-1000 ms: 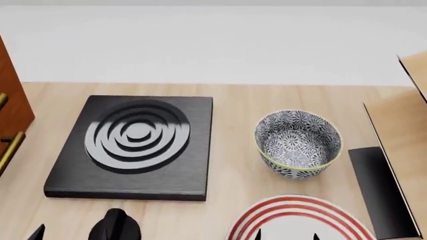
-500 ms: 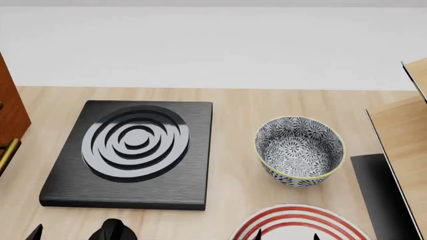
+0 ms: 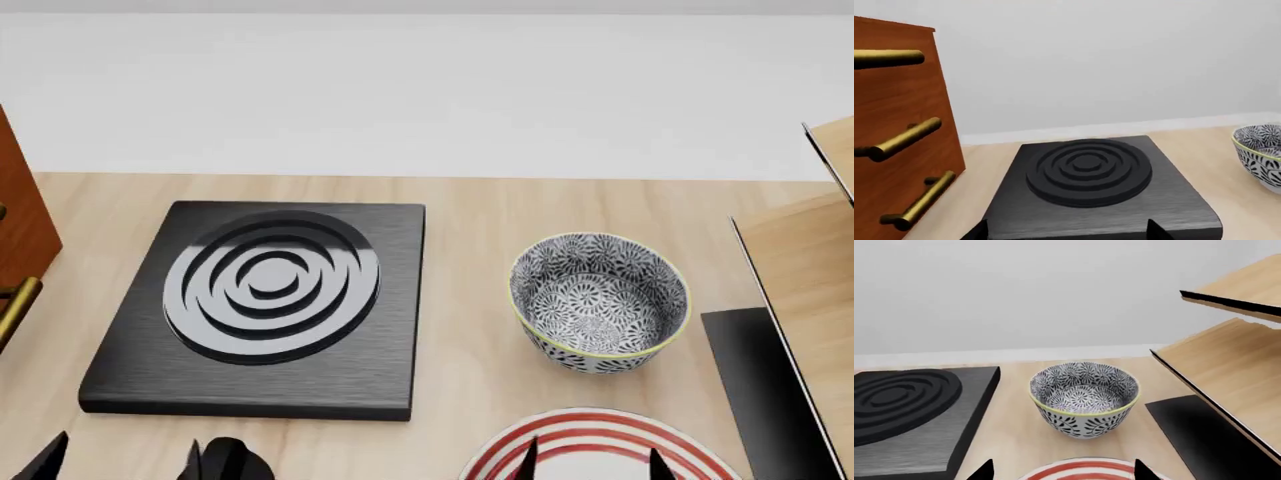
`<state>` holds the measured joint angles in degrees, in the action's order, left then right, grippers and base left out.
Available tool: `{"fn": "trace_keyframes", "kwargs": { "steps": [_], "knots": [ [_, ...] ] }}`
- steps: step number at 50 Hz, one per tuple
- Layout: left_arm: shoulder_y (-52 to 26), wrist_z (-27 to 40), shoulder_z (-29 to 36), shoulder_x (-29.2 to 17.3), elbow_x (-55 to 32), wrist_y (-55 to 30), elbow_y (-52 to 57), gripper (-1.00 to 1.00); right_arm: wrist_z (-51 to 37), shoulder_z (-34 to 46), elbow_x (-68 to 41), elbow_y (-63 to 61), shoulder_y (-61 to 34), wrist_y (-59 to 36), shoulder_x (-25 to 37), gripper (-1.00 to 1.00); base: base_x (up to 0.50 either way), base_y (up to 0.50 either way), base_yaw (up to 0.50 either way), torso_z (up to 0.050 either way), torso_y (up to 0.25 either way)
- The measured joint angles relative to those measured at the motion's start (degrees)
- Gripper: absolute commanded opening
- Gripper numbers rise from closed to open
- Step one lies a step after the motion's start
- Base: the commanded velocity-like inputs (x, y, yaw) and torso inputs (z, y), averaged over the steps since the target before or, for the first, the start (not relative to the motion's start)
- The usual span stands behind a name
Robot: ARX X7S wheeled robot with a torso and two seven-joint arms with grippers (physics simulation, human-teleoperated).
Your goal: Pick up the cream cheese and put it in the bowl.
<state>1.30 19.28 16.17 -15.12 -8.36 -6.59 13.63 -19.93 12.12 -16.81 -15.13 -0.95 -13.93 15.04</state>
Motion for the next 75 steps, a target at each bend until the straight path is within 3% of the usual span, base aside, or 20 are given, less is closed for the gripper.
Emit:
{"fn": "trace_keyframes", "kwargs": {
  "steps": [11,21,30,38,47,75],
  "knots": [
    [1.3,1.8,0.3,-3.1,-2.2,-16.9,18.8,1.00,-3.7,-1.8,-4.6,-14.5,0.9,-13.1,3.4,1.00,0.00,0.00,0.00,0.000,0.000],
    [-1.5,3.6,-0.3,-4.6,-6.8,-37.2,33.9,1.00,-6.3,-5.7,-12.9,-25.5,0.2,-25.6,6.4,1.00,0.00,0.00,0.00,0.000,0.000],
    [-5.1,11.1,-2.1,-9.0,-20.6,-47.8,41.3,1.00,-9.3,-11.3,-24.1,-32.0,-1.8,-36.9,8.1,1.00,0.00,0.00,0.00,0.000,0.000],
    [-8.2,20.4,-2.1,-14.7,-34.4,-49.5,43.9,1.00,-12.2,-15.0,-31.6,-35.8,-3.1,-43.5,9.1,1.00,0.00,0.00,0.00,0.000,0.000],
    [-9.5,26.1,-1.9,-18.8,-42.2,-48.0,44.9,1.00,-13.8,-16.8,-35.8,-37.6,-3.9,-46.6,9.7,1.00,0.00,0.00,0.00,0.000,0.000],
    [-11.1,31.7,3.1,-23.5,-46.9,-43.4,45.1,1.00,-14.4,-17.4,-39.2,-38.6,-3.2,-46.7,10.7,1.00,0.00,0.00,0.00,0.000,-0.037]
  ]
}}
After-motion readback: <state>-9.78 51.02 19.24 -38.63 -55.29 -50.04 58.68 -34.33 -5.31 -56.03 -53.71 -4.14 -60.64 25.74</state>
